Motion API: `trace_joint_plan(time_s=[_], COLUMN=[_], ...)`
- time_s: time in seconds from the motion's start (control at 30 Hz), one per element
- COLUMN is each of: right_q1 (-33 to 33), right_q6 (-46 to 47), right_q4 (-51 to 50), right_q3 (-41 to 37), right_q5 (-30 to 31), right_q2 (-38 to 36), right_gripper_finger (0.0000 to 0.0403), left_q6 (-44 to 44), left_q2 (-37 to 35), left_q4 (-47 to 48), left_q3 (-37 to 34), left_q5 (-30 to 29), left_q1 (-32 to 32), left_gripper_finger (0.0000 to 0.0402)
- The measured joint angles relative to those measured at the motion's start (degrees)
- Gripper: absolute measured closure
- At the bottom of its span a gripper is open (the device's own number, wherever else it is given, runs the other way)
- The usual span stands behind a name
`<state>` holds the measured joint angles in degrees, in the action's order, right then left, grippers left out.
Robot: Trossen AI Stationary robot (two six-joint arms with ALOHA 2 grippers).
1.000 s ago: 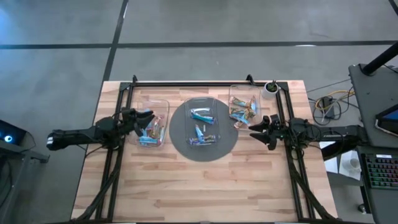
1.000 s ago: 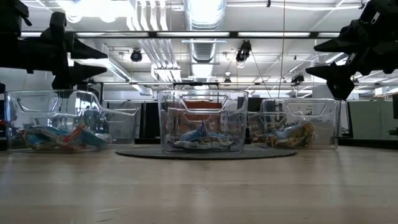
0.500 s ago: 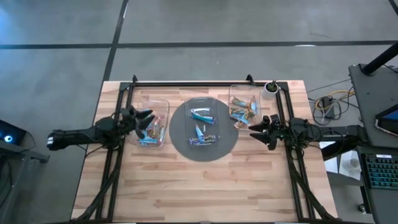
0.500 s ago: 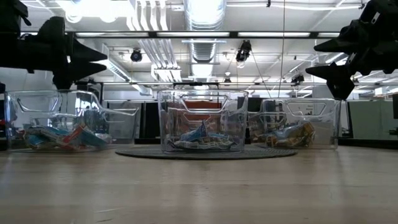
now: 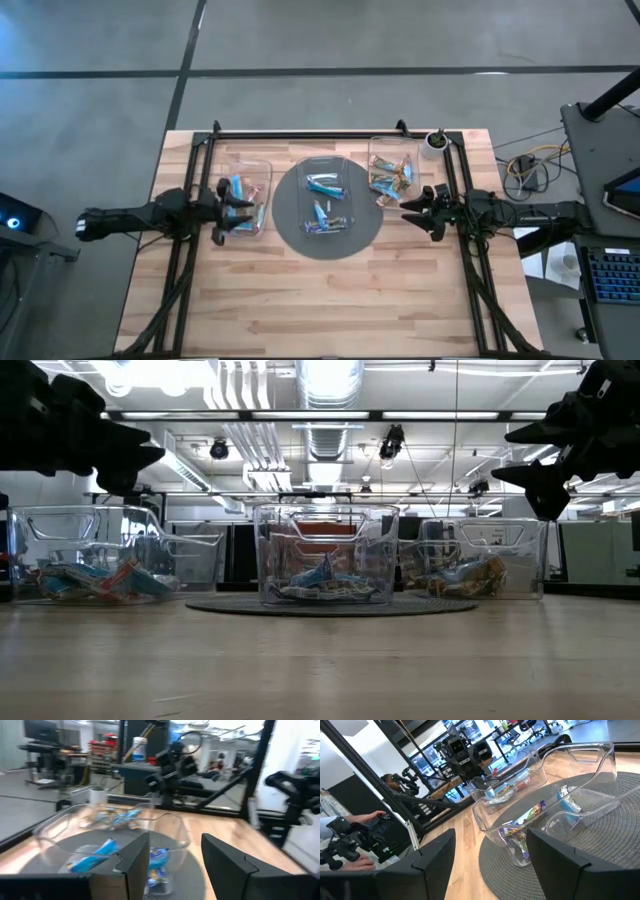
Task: Pick and place Granola Bars by type
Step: Return to Home Position
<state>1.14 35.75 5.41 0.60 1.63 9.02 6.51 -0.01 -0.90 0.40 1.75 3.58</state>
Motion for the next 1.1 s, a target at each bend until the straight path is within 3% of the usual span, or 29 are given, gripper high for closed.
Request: trace_joint_plan(time_s=[1.1], right_q1=[0.00], right_q6=[0.00], right_q4=[0.00], right_q3=[0.00], right_q5=[0.00], right_q2=[0.00], right_gripper_finger=[0.0170], left_q6=[0.12], left_q2=[0.54], left_q4=[-0.42], left_q3=[-0.04], left_q5=[-0.74], left_q1=[-1.08], left_gripper_finger=[0.0239])
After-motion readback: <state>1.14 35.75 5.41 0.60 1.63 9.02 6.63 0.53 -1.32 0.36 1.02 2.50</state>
